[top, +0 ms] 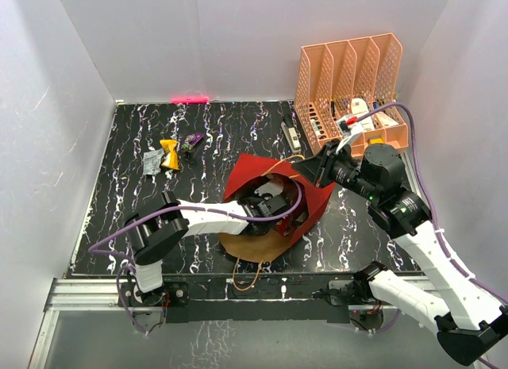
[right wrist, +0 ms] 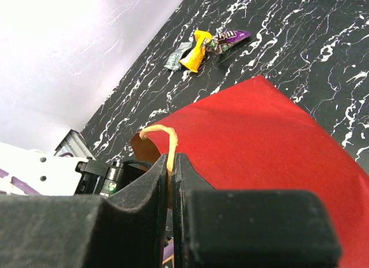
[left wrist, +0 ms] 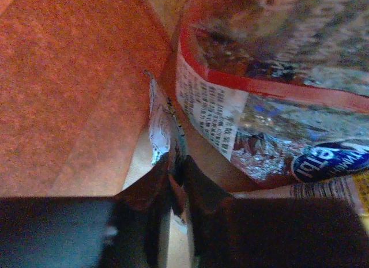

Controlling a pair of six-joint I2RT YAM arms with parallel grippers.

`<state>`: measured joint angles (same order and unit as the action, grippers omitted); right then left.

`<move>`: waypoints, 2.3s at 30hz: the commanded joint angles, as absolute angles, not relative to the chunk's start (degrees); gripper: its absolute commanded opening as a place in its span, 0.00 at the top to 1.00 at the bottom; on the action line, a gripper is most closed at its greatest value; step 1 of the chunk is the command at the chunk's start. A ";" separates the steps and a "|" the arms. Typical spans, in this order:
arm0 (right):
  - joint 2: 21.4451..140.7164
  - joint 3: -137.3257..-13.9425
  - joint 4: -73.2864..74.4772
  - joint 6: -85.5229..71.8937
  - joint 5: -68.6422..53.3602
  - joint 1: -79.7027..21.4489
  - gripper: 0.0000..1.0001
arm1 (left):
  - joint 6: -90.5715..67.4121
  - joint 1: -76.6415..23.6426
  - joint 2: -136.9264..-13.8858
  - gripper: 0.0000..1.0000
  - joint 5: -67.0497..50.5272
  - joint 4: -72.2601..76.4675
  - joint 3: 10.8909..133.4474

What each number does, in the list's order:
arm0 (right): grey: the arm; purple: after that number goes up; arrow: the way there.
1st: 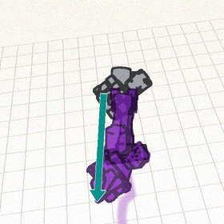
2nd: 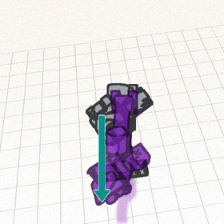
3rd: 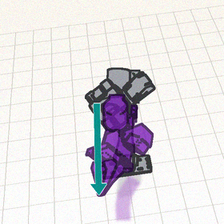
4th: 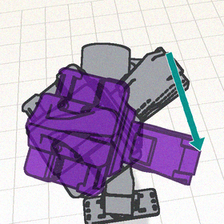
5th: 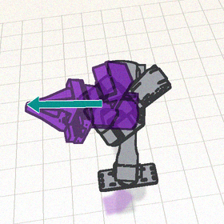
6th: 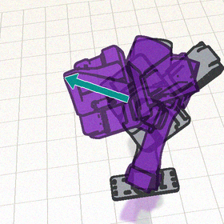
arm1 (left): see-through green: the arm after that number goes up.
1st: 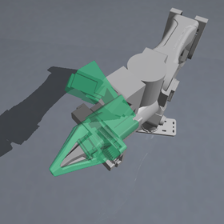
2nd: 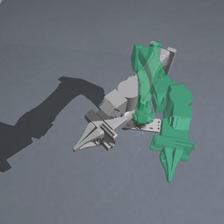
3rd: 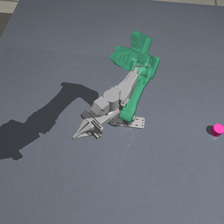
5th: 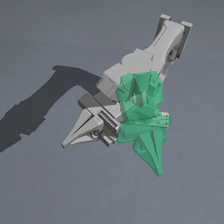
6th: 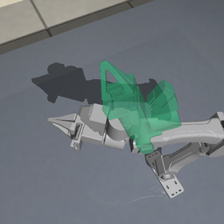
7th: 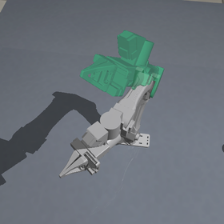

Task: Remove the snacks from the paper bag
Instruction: Take out the snack from the paper bag, then place the snack at the center of the board.

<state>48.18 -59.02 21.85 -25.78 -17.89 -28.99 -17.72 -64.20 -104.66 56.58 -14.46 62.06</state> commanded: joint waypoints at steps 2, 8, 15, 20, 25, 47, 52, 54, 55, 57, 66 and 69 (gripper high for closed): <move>46.70 -59.94 20.06 -25.15 -16.57 -29.09 0.93 | -23.90 -64.71 -102.14 0.98 53.07 -20.71 64.06; 47.08 -59.78 19.89 -24.71 -16.35 -29.09 0.93 | -32.99 -67.26 -91.42 1.00 44.91 -30.32 62.70; 48.53 -59.97 18.79 -24.48 -17.47 -29.09 0.93 | -30.49 -67.76 -70.95 1.00 22.26 -26.77 54.62; 48.80 -60.21 18.55 -24.30 -17.76 -29.09 0.93 | -26.23 -67.76 -61.86 1.00 6.24 -26.00 54.06; 48.68 -59.96 18.28 -24.35 -17.75 -29.09 0.93 | -25.13 -67.76 -56.75 1.00 -0.14 -24.37 56.16; 47.72 -59.61 19.42 -23.84 -16.84 -29.09 0.93 | -15.71 -67.76 -50.68 1.00 57.31 -33.09 73.82; 47.60 -59.44 19.52 -23.47 -16.09 -29.09 0.93 | -15.31 -67.76 -49.91 1.00 63.46 -32.44 66.36; 47.82 -59.21 19.49 -23.48 -16.14 -29.09 0.93 | -19.78 -67.72 -51.09 1.00 63.93 -35.84 65.29; 48.00 -59.09 19.42 -23.47 -16.27 -29.09 0.93 | -20.97 -67.76 -51.59 1.00 63.90 -36.46 64.59; 48.24 -58.84 19.22 -23.47 -16.41 -29.07 0.93 | -22.03 -67.70 -52.46 1.00 64.47 -36.56 62.51; 48.49 -58.89 18.61 -23.97 -17.51 -29.09 0.93 | -17.64 -44.99 -56.30 1.00 47.65 -31.81 61.71; 47.94 -58.57 18.64 -24.11 -17.28 -29.09 0.93 | -13.70 -37.02 -60.75 1.00 44.81 -28.82 63.10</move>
